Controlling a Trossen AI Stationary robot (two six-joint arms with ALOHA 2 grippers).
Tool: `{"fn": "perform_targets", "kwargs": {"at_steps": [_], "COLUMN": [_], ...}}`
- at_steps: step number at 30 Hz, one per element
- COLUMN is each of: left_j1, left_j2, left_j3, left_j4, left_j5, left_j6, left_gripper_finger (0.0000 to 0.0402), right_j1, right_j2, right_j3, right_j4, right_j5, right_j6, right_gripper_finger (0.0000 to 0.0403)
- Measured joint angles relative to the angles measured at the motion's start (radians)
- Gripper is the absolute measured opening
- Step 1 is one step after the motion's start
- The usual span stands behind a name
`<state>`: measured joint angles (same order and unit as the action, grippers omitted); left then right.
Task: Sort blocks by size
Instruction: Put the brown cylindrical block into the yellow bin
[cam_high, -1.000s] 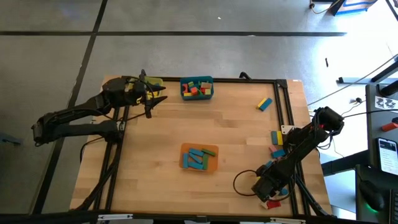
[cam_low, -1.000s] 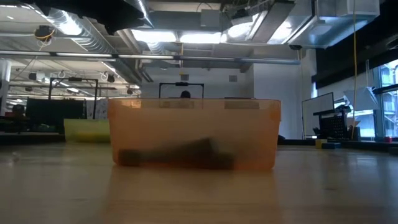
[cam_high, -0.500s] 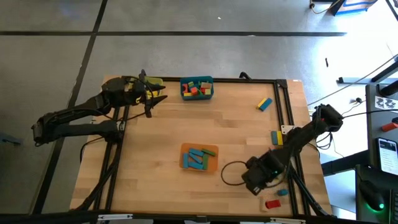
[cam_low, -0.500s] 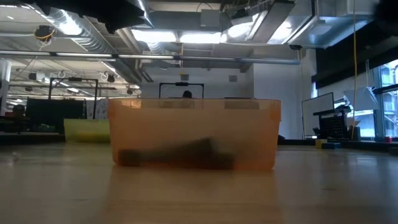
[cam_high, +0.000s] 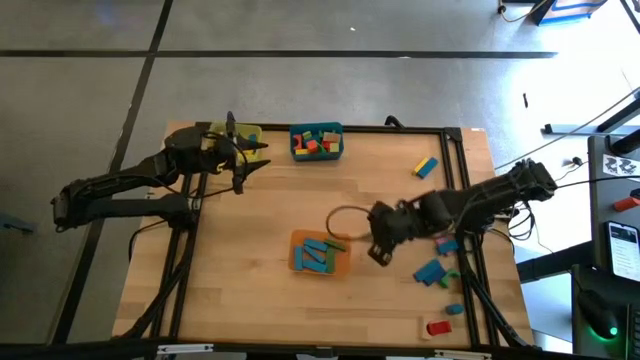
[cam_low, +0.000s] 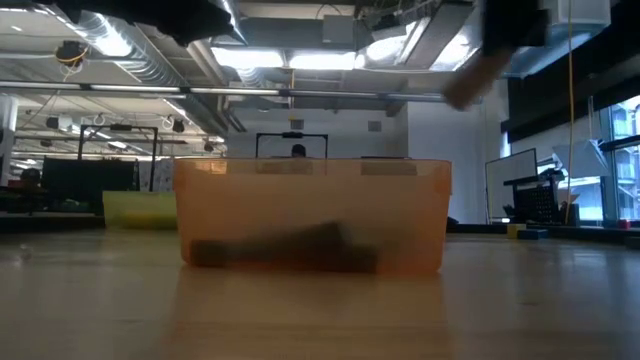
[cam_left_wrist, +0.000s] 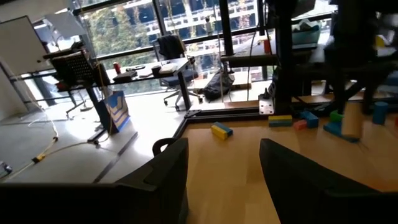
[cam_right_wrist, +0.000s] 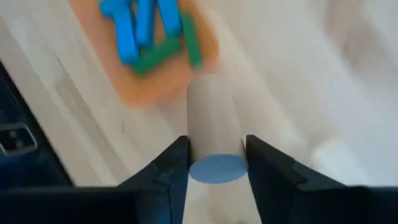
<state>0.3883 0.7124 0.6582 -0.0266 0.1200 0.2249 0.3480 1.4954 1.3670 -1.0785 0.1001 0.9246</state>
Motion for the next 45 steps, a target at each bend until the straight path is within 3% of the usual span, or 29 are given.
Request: {"fn": "perform_targets", "kwargs": {"at_steps": [12, 23, 34, 45], "left_j1": [-0.068, -0.125, -0.159, -0.224], "left_j2": [0.014, 0.175, 0.303, 0.333], "left_j3": [0.0, 0.0, 0.0, 0.0], "left_j4": [-0.013, 0.033, 0.184, 0.261], "left_j5": [0.008, 0.009, 0.008, 0.008], "left_j6": [0.129, 0.217, 0.209, 0.203], "left_gripper_finger": [0.0182, 0.0182, 0.0182, 0.0182], "right_j1": [-0.173, -0.288, -0.356, -0.355], "right_j2": [-0.004, -0.004, 0.013, 0.063], "right_j3": [0.0, -0.036, -0.093, -0.093], "right_j4": [0.312, 0.63, 0.939, 1.046], "right_j5": [0.126, 0.075, -0.03, -0.034], "right_j6": [-0.553, -0.943, -1.042, -1.061], "right_gripper_finger": [0.0139, 0.014, 0.014, 0.014]}}
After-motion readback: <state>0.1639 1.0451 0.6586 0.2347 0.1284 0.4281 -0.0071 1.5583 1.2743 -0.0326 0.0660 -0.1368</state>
